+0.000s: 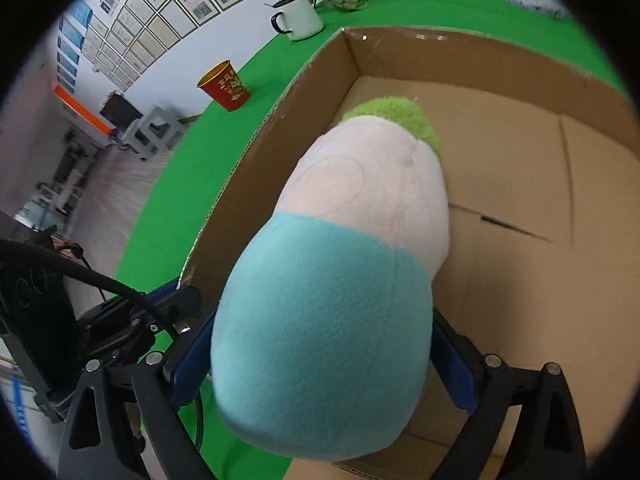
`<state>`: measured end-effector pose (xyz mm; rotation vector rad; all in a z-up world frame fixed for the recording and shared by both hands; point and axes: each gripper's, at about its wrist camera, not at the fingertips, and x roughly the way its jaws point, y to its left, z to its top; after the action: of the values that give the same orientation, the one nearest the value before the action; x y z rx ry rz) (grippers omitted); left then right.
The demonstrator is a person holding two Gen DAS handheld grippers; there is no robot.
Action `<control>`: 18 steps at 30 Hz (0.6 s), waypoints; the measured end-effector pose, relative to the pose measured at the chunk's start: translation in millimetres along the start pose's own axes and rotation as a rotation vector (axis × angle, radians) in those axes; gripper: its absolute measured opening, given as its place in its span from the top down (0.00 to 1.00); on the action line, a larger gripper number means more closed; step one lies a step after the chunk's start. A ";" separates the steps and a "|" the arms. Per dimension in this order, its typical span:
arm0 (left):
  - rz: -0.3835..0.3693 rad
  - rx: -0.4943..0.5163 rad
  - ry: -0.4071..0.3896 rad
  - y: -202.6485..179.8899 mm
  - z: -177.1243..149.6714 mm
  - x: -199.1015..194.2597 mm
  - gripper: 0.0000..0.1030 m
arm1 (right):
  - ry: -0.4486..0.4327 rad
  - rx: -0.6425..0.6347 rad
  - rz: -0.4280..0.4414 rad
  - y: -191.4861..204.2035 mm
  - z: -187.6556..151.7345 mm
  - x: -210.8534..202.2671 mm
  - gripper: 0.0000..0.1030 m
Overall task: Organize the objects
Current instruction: 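Lower the pig plush into the cardboard box with both tools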
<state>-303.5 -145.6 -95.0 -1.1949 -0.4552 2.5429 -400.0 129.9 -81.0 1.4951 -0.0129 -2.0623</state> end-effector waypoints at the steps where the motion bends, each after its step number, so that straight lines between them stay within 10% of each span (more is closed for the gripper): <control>1: -0.001 -0.001 -0.001 0.1 0.2 0.1 0.89 | -0.010 -0.009 -0.017 2.2 -1.5 -2.0 0.07; 12: -0.020 -0.022 -0.002 6.7 -0.1 0.0 0.88 | -0.074 -0.058 -0.026 44.1 -2.3 12.7 0.10; 18: -0.035 -0.039 -0.002 10.6 0.5 1.1 0.88 | -0.136 0.049 0.131 17.8 -1.6 -26.7 0.10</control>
<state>-305.9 -154.8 -99.8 -1.1876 -0.5243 2.5164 -385.3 128.0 -52.4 1.3429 -0.2106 -2.0669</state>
